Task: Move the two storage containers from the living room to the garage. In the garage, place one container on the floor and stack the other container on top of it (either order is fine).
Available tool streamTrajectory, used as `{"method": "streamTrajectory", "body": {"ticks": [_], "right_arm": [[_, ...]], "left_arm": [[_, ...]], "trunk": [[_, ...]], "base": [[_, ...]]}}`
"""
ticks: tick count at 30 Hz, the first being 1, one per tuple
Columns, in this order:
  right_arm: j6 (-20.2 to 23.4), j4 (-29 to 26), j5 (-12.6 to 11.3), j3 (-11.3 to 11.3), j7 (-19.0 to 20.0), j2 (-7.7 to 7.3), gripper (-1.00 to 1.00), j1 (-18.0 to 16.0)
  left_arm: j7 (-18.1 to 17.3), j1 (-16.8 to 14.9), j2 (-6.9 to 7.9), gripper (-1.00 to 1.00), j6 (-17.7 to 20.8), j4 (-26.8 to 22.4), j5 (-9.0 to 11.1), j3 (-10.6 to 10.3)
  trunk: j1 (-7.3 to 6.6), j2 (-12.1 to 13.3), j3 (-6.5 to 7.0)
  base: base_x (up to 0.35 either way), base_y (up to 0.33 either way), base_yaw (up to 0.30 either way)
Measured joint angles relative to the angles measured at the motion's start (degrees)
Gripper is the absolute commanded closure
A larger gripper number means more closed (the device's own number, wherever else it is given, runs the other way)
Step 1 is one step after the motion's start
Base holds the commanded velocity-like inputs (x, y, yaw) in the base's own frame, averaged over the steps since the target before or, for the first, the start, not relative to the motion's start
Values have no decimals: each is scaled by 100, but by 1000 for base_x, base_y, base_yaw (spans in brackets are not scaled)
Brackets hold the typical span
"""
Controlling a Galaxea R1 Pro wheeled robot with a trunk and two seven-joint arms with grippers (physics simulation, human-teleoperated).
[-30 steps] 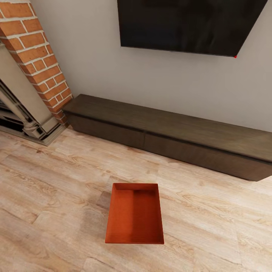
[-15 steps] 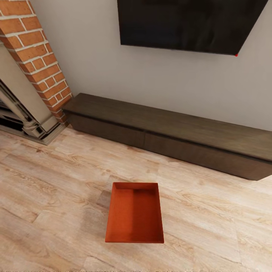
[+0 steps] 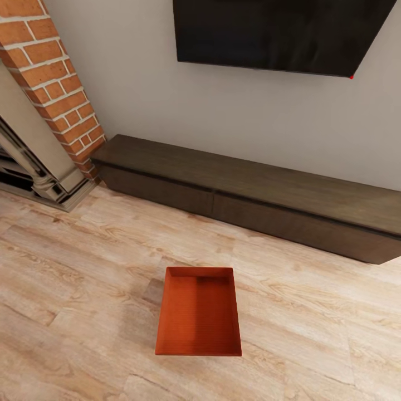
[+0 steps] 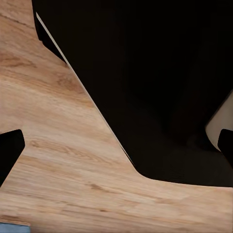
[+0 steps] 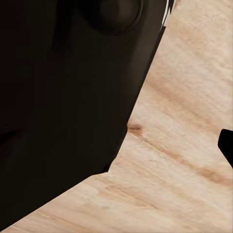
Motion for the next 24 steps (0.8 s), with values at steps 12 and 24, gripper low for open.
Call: {"method": "streamTrajectory", "body": {"ticks": [12, 24], "right_arm": [[52, 0, -9, 0, 0, 55, -100, 0], [6, -1337, -35, -36, -1811, -463, -100, 4]], "left_arm": [[0, 0, 0, -100, 2, 0, 0, 0], [5, -1, 697, -100, 272, -788, 74, 68]], "trunk": [[0, 0, -1], [0, 0, 0]], "base": [[0, 0, 0], [0, 0, 0]]}}
